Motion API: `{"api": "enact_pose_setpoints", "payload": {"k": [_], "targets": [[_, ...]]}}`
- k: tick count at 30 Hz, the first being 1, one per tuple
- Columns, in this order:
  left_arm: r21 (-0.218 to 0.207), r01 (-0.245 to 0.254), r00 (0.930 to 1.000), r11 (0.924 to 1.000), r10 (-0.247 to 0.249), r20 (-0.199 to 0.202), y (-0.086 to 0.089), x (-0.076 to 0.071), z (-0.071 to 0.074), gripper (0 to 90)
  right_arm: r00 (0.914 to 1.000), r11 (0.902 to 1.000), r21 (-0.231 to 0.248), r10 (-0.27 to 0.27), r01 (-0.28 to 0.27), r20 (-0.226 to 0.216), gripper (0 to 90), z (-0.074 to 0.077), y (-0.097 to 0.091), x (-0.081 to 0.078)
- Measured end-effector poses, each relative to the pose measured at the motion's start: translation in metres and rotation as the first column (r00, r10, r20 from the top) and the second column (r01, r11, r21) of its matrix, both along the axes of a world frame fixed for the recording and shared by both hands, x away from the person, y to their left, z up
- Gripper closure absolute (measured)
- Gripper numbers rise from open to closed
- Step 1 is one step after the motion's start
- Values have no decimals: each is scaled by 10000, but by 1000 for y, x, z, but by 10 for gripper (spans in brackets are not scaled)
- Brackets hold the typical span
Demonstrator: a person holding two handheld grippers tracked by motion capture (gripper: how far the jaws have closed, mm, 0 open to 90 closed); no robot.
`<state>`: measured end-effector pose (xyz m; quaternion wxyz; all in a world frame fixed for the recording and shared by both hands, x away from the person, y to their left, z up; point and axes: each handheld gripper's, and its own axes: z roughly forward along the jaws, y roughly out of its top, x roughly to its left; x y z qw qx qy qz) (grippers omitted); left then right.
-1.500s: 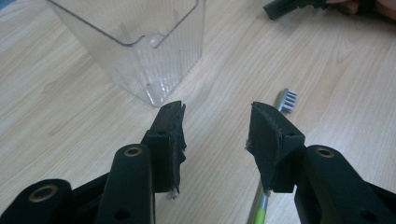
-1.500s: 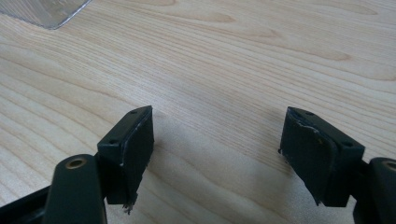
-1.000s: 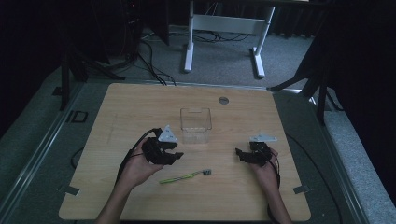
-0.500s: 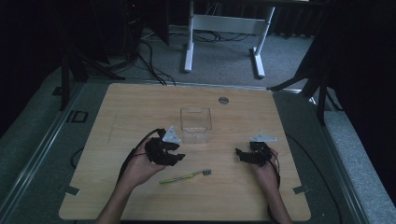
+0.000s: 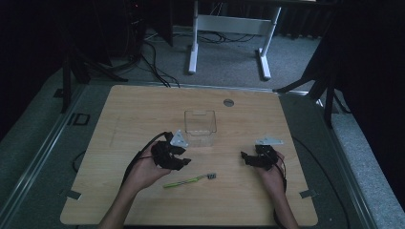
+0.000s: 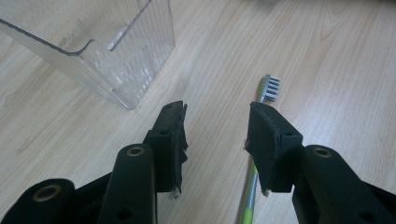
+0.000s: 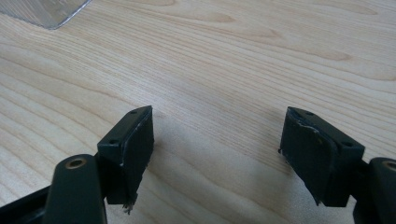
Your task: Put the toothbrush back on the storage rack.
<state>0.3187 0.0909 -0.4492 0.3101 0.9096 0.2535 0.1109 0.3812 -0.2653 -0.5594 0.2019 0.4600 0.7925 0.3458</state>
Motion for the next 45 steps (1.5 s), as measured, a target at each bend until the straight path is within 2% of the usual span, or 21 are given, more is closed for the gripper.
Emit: {"api": "enact_pose_setpoints", "payload": {"k": [19, 45], "targets": [[395, 217, 9996, 9990, -209, -208, -5, 1, -3, 565, 10000, 10000, -3, 0, 0, 2, 257, 0, 0, 0], [917, 718, 9957, 9932, -660, -648, -16, 1, -13, 574, 10000, 10000, -3, 3, -3, 1, 257, 0, 0, 0]]}}
